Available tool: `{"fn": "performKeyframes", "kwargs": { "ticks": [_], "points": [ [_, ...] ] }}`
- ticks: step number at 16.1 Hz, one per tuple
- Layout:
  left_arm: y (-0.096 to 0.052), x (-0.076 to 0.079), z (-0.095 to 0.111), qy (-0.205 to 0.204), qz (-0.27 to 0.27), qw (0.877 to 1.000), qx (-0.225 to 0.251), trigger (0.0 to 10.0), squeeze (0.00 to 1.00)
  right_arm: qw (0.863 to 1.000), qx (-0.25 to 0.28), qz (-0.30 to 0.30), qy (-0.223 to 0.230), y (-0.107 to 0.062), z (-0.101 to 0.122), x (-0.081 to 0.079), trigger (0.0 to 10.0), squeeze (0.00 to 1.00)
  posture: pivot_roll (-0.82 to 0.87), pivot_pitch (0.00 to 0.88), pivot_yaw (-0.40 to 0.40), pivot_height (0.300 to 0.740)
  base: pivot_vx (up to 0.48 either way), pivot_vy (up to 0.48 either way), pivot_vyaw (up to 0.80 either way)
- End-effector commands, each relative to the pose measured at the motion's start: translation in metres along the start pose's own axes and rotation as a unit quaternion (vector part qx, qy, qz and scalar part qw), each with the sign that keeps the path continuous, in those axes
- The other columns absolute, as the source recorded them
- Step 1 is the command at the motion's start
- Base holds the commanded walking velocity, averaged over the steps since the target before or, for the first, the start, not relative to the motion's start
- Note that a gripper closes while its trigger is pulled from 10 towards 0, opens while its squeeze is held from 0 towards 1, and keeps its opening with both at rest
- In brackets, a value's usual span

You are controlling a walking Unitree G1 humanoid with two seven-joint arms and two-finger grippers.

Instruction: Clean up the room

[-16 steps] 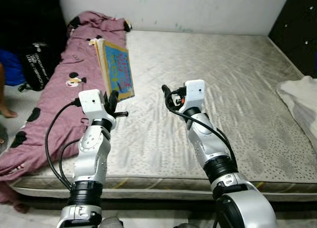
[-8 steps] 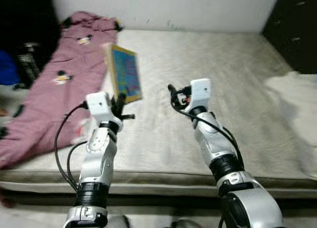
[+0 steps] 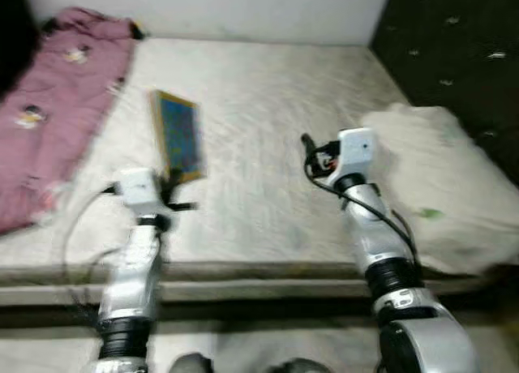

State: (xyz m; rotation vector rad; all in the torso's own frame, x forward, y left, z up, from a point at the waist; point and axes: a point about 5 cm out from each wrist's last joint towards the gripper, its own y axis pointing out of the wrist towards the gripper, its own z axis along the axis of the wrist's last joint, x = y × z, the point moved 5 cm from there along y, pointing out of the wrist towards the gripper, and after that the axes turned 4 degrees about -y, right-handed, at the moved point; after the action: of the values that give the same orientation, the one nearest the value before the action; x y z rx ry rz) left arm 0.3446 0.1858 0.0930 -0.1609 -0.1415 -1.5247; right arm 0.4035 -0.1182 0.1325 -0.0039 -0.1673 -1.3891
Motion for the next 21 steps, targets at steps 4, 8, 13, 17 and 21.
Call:
{"fn": "performKeyframes", "kwargs": {
  "ticks": [4,8,13,17,21],
  "points": [
    [-0.022,-0.030,0.022,0.063,0.051,0.995,0.059,10.0,0.00,0.999,-0.004,-0.040,-0.021,-0.016,-0.003,0.029,10.0,0.00,0.06,0.000,-0.031,0.740,0.000,0.000,0.00],
    [-0.036,-0.034,0.028,0.086,0.080,0.990,0.073,10.0,0.00,0.998,-0.022,-0.049,-0.027,-0.033,-0.012,0.039,10.0,0.00,0.07,0.000,-0.039,0.740,0.000,0.000,0.00],
    [-0.024,-0.011,0.039,0.073,0.042,0.993,0.081,10.0,0.00,0.998,-0.047,-0.038,-0.013,-0.020,-0.009,0.021,10.0,0.00,0.09,0.000,-0.033,0.740,0.000,0.000,0.00],
    [-0.029,-0.011,0.035,0.055,0.043,0.995,0.076,10.0,0.00,0.999,-0.019,-0.023,-0.020,-0.020,0.002,0.006,10.0,0.00,0.09,0.000,-0.030,0.740,0.000,0.000,0.00],
    [-0.039,-0.012,0.022,0.045,0.048,0.996,0.059,10.0,0.00,0.998,-0.030,-0.057,-0.009,-0.035,-0.008,0.020,10.0,0.00,0.09,0.000,-0.030,0.740,0.000,0.000,0.00]
  ]
}}
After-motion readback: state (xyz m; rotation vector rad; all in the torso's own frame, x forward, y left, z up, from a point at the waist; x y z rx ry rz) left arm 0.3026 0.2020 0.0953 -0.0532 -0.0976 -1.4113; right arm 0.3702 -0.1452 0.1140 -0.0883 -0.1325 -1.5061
